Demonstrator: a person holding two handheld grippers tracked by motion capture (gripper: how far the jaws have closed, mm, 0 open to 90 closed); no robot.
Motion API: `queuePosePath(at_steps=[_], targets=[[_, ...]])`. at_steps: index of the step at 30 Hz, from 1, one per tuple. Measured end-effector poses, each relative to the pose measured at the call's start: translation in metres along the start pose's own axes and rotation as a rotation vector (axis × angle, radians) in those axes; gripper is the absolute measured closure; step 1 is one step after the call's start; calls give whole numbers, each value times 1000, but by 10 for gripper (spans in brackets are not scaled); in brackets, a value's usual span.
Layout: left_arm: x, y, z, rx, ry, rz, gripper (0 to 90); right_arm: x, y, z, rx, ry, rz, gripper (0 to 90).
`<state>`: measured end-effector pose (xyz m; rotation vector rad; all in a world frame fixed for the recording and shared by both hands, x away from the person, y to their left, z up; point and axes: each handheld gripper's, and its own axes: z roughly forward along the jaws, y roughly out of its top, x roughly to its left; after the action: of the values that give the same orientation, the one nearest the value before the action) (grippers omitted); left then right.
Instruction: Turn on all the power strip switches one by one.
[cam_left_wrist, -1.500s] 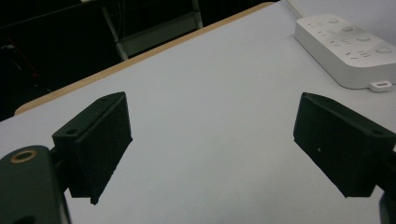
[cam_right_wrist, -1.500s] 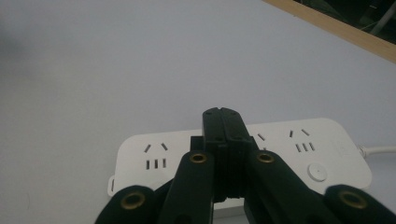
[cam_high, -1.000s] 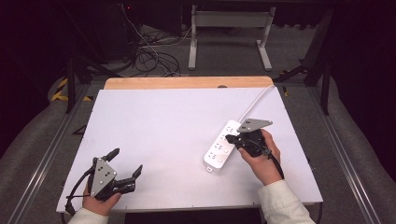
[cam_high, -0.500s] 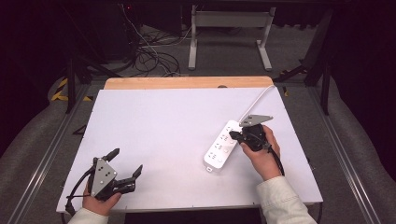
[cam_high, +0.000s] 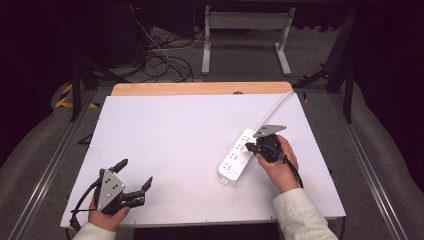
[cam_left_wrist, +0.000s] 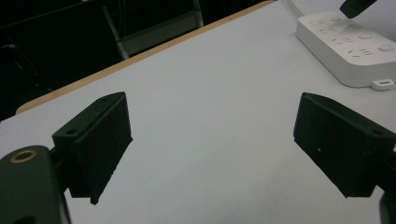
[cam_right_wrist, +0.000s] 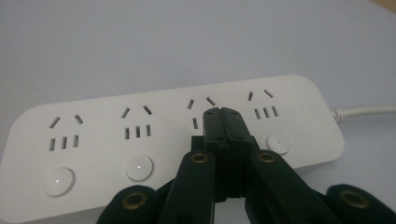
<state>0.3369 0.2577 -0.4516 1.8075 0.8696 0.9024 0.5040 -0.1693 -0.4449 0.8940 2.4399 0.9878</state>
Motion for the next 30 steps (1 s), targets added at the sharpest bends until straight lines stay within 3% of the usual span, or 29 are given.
queuePosePath(at_steps=[15,21,30], targets=[[0,0,0,0,-1,0,116,3,-3,6,42,-6,-17,900],[0,0,0,0,-1,0,116,8,-2,7,50,-51,-44,900],[0,0,0,3,-2,-4,116,5,-3,8,44,-33,-2,900]])
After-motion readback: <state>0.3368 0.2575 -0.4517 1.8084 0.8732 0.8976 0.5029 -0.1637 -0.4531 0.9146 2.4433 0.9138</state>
